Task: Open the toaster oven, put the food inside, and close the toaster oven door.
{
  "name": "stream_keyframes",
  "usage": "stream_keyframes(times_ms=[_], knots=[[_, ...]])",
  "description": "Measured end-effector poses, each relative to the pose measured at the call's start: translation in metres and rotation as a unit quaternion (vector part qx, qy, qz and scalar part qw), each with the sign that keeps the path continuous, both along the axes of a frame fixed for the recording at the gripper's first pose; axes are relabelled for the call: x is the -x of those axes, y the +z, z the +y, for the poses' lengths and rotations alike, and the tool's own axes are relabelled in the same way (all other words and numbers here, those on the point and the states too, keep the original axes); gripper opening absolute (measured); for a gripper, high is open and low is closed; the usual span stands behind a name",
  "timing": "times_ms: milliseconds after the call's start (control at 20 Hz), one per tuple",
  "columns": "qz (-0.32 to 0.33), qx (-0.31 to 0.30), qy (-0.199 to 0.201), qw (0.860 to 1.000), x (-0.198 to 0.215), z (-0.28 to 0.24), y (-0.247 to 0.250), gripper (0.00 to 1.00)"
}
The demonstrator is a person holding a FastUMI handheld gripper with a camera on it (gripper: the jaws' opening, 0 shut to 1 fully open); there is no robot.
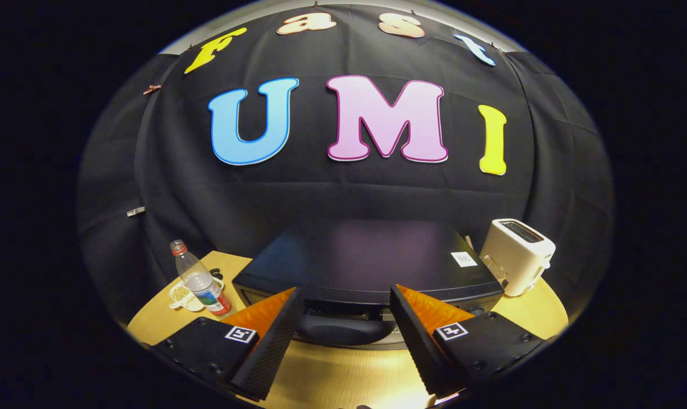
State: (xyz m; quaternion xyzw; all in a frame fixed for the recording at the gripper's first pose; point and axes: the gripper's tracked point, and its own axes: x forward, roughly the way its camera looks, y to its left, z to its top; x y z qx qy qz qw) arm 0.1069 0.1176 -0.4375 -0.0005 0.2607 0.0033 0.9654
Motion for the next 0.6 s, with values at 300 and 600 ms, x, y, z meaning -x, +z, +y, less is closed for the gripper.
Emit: stream_keyframes(times_ms=[300,600], knots=[[0.033,-0.008,-0.025,0.999,0.009,-0.002,-0.02,0.98],[0.047,-0.006,-0.021,0.999,0.018,0.0,-0.021,0.99]])
